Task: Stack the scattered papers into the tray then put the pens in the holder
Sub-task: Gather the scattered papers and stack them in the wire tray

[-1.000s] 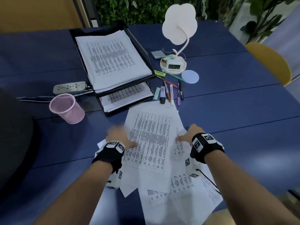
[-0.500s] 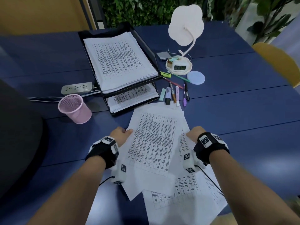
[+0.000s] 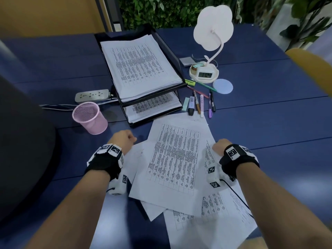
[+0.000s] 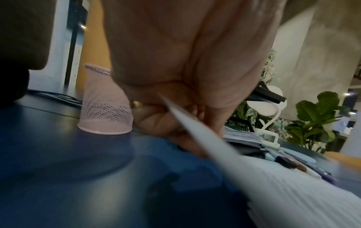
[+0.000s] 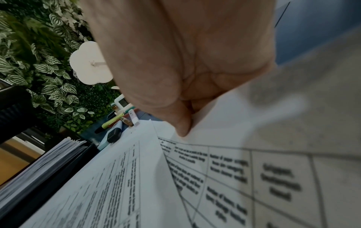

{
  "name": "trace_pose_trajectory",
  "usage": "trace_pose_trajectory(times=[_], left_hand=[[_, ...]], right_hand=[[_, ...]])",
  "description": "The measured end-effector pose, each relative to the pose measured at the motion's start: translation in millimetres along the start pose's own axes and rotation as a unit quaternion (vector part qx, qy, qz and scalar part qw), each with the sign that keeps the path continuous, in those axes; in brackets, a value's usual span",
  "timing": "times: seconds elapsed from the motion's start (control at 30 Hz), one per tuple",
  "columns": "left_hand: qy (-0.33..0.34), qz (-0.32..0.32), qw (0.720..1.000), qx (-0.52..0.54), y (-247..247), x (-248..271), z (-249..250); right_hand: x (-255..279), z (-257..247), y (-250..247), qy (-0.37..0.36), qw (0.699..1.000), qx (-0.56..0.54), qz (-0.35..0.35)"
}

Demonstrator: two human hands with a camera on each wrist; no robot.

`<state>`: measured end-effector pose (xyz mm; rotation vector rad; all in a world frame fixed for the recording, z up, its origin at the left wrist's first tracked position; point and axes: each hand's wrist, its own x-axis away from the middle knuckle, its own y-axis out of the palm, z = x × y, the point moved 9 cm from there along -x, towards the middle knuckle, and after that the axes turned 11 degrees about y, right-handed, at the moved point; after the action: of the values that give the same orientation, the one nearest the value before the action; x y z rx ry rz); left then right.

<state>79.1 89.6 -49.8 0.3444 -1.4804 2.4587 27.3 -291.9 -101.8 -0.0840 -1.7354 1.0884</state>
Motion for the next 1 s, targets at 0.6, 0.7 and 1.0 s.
trace_pose_trajectory(times=[0.6, 0.7, 1.0], left_hand=[[-0.037, -0.029, 0.999, -0.002, 10, 16, -38], [-0.039, -0.094, 0.995, 0.006, 28, 24, -38], [-0.014, -0.185, 0.980, -0.066, 62, 36, -4]], right_hand=[[24, 6, -13, -0.040, 0.989, 0.137, 0.037], [37, 9, -5, -0.014, 0.996, 0.088, 0.007], [39, 2, 31, -0.028, 0.997, 0.046, -0.050]])
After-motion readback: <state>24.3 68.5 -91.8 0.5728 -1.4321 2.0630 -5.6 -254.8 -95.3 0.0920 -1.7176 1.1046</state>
